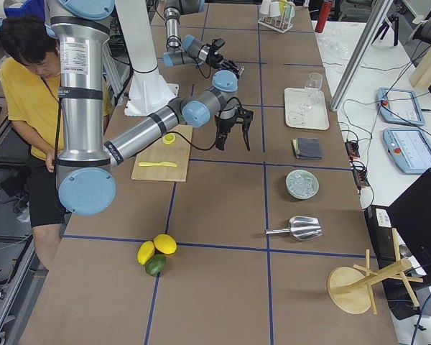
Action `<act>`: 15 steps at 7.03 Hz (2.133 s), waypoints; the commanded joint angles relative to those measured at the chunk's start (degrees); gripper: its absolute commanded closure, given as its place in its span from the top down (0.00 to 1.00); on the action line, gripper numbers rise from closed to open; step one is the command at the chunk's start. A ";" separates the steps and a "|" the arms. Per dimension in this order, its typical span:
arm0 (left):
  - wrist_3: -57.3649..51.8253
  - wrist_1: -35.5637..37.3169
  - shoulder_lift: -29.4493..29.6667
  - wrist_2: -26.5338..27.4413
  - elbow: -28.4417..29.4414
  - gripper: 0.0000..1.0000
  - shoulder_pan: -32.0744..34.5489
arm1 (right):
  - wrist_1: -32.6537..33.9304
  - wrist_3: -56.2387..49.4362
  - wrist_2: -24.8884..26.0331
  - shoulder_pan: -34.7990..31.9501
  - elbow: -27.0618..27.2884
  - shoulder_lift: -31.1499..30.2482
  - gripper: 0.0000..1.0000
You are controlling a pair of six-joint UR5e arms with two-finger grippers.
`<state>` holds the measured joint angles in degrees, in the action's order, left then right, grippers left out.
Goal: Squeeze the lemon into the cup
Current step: 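Stir the liquid in the blue cup with the rod in the left gripper, then lift the rod out of the cup and carry it back with the left gripper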
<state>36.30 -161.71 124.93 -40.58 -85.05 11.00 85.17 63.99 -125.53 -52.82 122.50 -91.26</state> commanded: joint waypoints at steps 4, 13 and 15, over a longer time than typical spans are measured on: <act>0.00 -0.01 0.14 0.06 -0.46 0.00 -0.63 | 0.00 0.00 -0.07 0.00 0.11 0.03 1.00; -8.27 0.87 -18.52 -5.96 -24.98 0.00 8.75 | -0.09 -0.09 -2.44 -1.93 1.25 -3.84 1.00; -5.71 5.14 -26.73 -25.40 -24.90 0.00 20.48 | -0.09 0.00 -2.44 -2.02 1.43 -3.84 1.00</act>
<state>29.60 -159.68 102.61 -54.58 -109.96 24.41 85.08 63.91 -127.97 -54.78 123.79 -95.00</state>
